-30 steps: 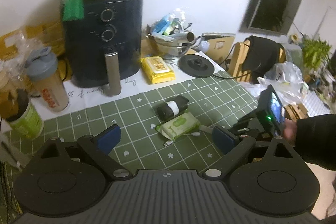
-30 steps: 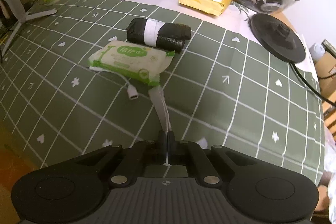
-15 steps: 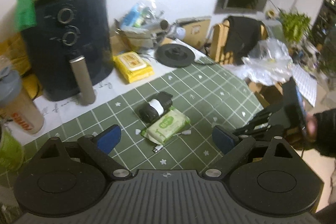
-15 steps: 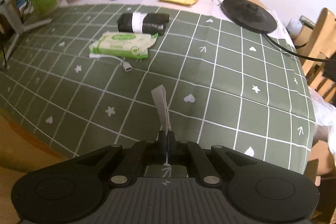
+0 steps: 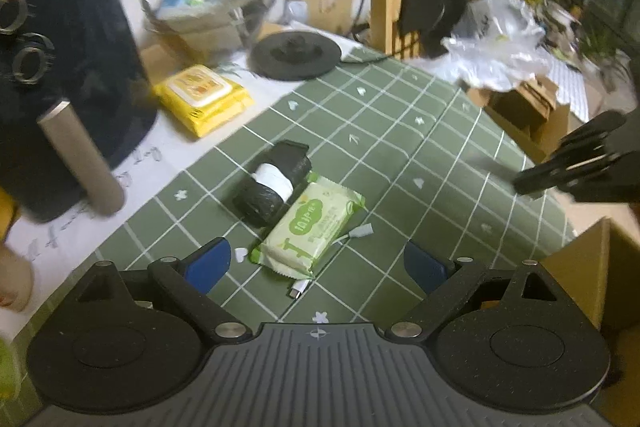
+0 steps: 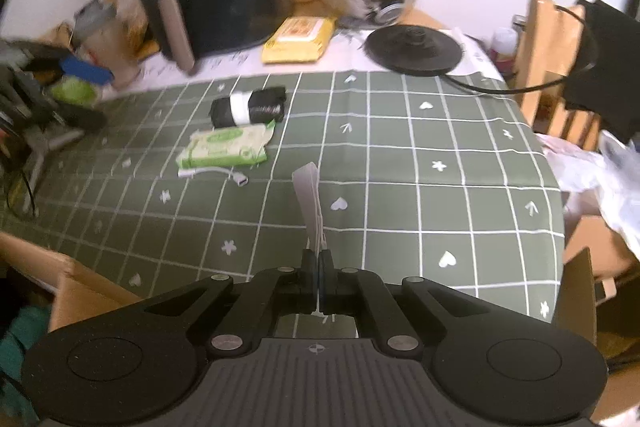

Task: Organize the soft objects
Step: 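Grasp and lift the green wipes pack with the left gripper while the right holds the white strip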

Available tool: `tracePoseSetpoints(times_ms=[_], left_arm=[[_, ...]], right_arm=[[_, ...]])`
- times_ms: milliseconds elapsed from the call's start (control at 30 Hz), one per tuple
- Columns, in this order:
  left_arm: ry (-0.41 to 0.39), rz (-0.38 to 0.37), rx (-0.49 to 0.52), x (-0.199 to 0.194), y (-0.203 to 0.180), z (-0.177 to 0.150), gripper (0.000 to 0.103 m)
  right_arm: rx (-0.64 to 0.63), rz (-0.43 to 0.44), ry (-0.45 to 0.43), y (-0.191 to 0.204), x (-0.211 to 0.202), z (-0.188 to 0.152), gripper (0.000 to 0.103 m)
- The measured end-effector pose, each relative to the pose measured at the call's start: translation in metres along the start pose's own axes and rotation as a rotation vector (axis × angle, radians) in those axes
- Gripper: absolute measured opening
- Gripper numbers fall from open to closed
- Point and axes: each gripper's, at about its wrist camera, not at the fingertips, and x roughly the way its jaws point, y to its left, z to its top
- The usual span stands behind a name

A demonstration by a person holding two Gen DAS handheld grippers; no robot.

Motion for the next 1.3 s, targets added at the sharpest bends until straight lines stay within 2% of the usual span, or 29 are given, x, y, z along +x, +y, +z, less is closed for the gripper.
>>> tracePoseSetpoints(times_ms=[133,167,233,433,567,767,833,900,967,1133,1300], left_arm=[[0.001,-0.052,0.023,0.026,0.004,0.004,0.094],[0.003,-0.065,0.035,0.033,0.004,0.005,0.087],[0.031,-0.084,0.061,0.048,0.004,0.007,0.082],[0.065,-0.101,0.127,0.086,0.008,0.012,0.078],[0.105,-0.118,0.116,0.105,0.018,0.014,0.065],[0.145,-0.174,0.064,0.120,0.034,0.015,0.065],[0.135,-0.185,0.061,0.120,0.035,0.016,0.065],[0.139,-0.182,0.056,0.120,0.035,0.017,0.064],[0.146,-0.172,0.052,0.118,0.033,0.017,0.057],[0.168,-0.173,0.023,0.117,0.027,0.017,0.053],[0.153,-0.161,-0.007,0.099,0.021,0.016,0.051]], right_arm=[[0.041,0.000,-0.022,-0.002,-0.014,-0.004,0.003],[0.048,-0.001,-0.027,-0.002,-0.018,-0.005,0.003],[0.060,-0.003,-0.035,-0.001,-0.023,-0.007,0.003],[0.098,-0.016,-0.053,0.000,-0.037,-0.015,0.003],[0.111,-0.026,-0.058,0.000,-0.046,-0.022,0.003],[0.138,-0.037,-0.053,0.000,-0.051,-0.032,0.003],[0.142,-0.040,-0.052,0.001,-0.053,-0.035,0.003],[0.149,-0.040,-0.053,0.001,-0.054,-0.036,0.003],[0.147,-0.042,-0.057,0.002,-0.056,-0.037,0.003],[0.141,-0.046,-0.071,0.002,-0.061,-0.034,0.003],[0.133,-0.043,-0.089,0.001,-0.067,-0.029,0.003]])
